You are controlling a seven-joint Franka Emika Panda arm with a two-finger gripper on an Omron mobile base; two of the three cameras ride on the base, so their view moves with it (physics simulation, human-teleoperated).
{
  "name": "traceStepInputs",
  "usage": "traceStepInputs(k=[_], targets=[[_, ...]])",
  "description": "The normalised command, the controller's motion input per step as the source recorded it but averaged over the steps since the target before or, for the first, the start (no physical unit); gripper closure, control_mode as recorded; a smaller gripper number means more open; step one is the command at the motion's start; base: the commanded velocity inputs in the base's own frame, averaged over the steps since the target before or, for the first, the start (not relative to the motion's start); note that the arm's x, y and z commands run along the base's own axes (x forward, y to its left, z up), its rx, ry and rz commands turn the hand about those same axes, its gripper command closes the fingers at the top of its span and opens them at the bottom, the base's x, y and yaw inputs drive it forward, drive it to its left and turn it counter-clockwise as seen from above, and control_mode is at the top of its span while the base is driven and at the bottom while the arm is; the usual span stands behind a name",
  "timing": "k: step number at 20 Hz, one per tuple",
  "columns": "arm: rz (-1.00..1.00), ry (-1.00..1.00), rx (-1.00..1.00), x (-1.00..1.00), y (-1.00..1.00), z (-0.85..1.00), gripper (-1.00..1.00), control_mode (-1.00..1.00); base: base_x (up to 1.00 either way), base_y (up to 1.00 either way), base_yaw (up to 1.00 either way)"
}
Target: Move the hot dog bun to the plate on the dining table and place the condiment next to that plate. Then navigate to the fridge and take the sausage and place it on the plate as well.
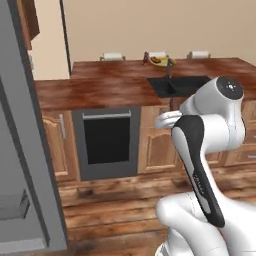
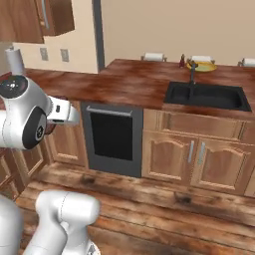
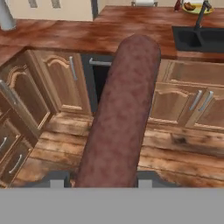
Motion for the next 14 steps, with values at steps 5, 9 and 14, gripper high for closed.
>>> traceStepInputs(k=[5, 9, 14], targets=[[0.00, 0.00, 0.00, 0.00, 0.00, 0.00, 1.00, 1.00, 1.00, 0.00, -0.37], [0.00, 0.00, 0.00, 0.00, 0.00, 0.00, 1.00, 1.00, 1.00, -0.19, -0.29], [0.00, 0.00, 0.00, 0.00, 0.00, 0.00, 1.00, 1.00, 1.00, -0.88, -0.10]])
